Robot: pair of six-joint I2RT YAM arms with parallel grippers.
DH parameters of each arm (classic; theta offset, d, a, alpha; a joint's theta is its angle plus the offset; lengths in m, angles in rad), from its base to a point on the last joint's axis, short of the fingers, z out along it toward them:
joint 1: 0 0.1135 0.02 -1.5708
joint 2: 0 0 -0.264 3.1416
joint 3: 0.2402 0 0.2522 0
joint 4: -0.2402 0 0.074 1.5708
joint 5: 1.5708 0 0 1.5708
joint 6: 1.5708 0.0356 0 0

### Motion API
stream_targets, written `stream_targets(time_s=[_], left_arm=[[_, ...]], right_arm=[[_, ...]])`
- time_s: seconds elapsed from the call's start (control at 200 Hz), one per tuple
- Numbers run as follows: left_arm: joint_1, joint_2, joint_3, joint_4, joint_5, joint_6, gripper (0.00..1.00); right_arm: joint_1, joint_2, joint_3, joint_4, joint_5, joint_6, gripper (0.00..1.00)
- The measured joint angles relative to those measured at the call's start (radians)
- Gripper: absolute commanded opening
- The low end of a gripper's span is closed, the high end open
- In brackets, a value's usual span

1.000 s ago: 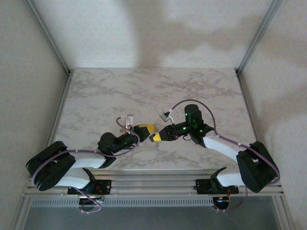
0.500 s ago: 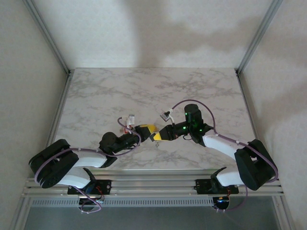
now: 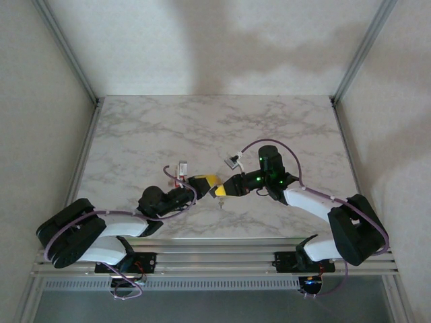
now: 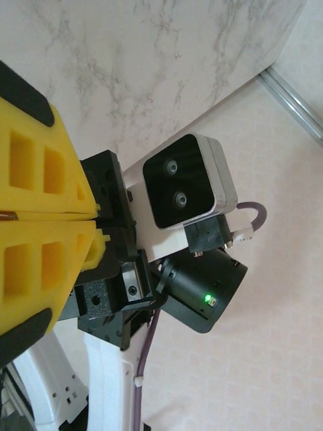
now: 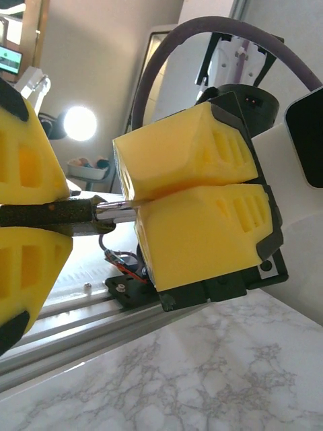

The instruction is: Lock with the key

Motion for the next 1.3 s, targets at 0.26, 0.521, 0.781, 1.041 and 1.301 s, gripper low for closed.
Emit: stream_targets(time_s=[0.26,0.521,0.781,1.041,1.301], left_arm=[[0.015,0.042,0.000,0.006,-0.005,-0.066,0.00],[0.074,0.083,0.003,-0.003,0.021,-0.128,0.00],[0.150,0.085,0.044,-0.100,0.016,-0.153,0.00],[0.226,0.193,0.119,-0.117,0.021,-0.222,0.00],[0.237,0.314,0.217,-0.111,0.031,-0.282,0.00]], right_arm=[[-0.013,0.019,0.022,-0.012,0.107,0.000,0.30],[-0.037,0.017,0.051,-0.039,0.224,-0.018,0.44],[-0.039,-0.060,0.054,-0.135,0.328,-0.083,0.82],[-0.064,-0.198,0.035,-0.217,0.500,-0.131,0.99],[-0.080,-0.233,-0.015,-0.231,0.631,-0.102,0.99]])
